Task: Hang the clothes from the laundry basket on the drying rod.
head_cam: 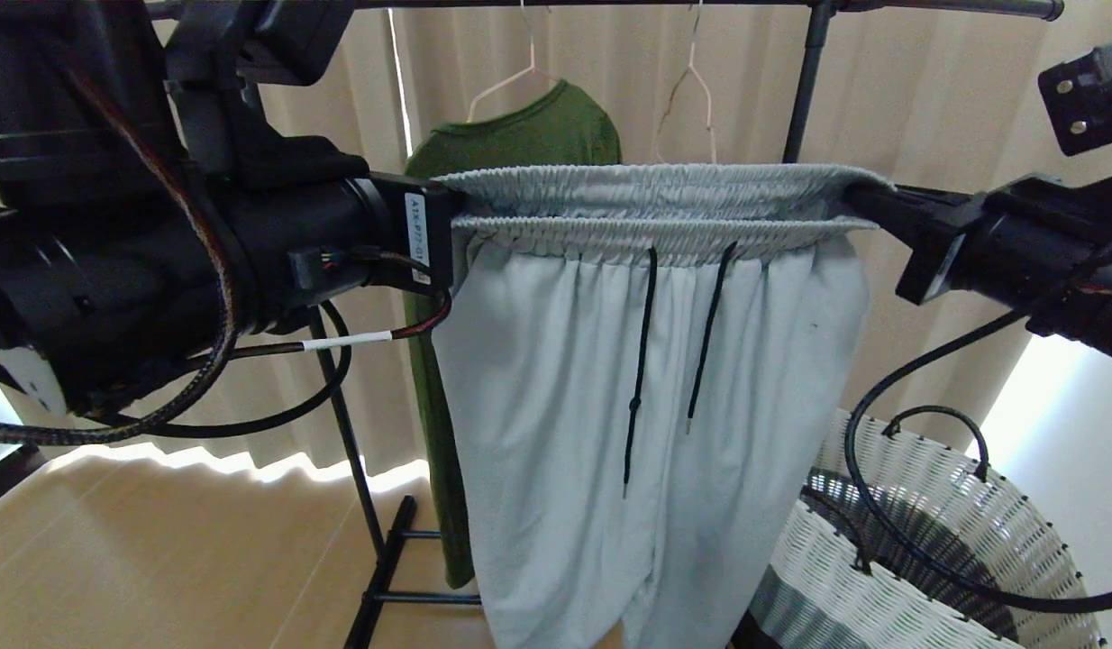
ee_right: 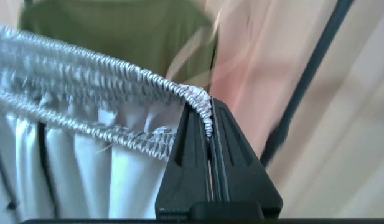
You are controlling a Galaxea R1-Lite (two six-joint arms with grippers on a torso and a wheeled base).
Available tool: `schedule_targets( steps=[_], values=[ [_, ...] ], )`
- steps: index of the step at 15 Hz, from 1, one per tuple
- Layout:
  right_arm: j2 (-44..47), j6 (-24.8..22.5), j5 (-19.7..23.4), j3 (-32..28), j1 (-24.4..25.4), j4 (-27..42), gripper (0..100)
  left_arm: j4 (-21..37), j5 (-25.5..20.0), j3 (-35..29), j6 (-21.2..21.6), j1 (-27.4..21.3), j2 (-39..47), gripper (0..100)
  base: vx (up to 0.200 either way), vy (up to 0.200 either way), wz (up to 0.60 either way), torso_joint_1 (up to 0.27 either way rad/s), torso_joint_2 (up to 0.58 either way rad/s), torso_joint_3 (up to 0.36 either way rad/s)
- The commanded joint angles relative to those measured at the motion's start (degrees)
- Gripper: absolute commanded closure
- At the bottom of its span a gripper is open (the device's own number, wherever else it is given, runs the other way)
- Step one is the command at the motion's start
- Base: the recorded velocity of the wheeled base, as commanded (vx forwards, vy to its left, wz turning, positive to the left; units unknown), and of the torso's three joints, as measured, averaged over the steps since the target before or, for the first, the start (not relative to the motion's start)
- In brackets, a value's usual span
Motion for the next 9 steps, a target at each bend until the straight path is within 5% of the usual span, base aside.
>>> schedule_targets(
  steps=[1,9],
  values=[
    [-2.9,-0.1,0.1,1.5,0.0,-0.2,100,-0.7,0.1,0.2,0.1,0.1,0.8,100,0.000,0.000,0.00,0.000,0.00,0.000],
    [-3.2,-0.1,0.1,1.4,0.0,0.4,100,-0.9,-0.1,0.4,0.3,0.0,0.6,100,0.000,0.000,0.00,0.000,0.00,0.000]
  ],
)
